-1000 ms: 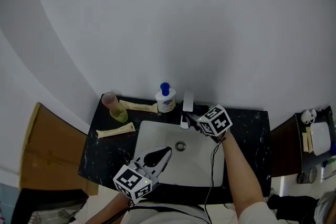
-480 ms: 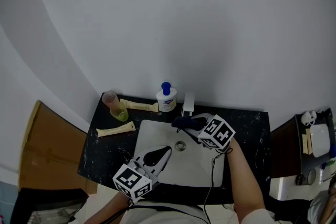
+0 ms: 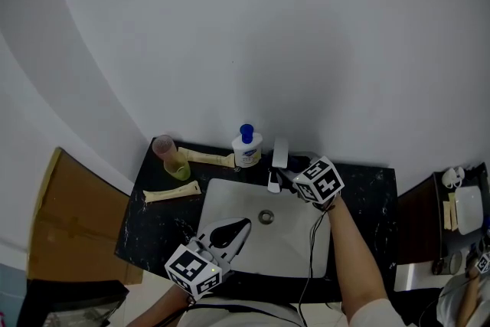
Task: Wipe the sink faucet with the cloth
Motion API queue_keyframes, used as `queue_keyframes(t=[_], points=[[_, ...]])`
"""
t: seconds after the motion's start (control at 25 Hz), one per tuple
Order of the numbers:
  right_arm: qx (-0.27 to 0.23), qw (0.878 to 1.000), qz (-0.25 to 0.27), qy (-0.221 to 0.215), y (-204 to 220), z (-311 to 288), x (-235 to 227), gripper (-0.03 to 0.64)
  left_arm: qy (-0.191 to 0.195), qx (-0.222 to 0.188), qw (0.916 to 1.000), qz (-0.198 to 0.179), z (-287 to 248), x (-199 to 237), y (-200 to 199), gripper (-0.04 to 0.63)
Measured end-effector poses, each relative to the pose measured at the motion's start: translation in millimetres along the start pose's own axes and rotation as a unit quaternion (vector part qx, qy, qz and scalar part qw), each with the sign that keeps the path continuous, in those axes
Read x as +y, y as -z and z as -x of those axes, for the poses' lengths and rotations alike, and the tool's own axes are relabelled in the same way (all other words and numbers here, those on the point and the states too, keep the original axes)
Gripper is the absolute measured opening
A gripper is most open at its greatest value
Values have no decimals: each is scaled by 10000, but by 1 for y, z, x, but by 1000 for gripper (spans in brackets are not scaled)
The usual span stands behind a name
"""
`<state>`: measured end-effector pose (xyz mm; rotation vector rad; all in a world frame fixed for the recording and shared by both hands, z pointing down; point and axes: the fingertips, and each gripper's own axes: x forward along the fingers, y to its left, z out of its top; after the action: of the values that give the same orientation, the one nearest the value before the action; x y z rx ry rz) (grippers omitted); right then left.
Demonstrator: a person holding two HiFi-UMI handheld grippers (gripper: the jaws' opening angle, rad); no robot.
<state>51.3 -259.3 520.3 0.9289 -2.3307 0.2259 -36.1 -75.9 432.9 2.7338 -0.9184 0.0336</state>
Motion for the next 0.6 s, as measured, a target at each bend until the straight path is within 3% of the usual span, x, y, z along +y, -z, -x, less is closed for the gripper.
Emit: queue_keyframes(t=[0.16, 0.44, 0.6], points=[[55, 9998, 145, 97, 2, 6, 18, 118, 1, -28, 10000, 11, 1, 2, 2, 2], [577, 9907, 872, -876, 18, 28, 88, 118, 64, -27, 10000, 11, 2, 0, 5, 2], [407, 9948, 493, -796, 14, 19, 69, 118, 96, -19, 10000, 5, 1, -1, 4, 2]])
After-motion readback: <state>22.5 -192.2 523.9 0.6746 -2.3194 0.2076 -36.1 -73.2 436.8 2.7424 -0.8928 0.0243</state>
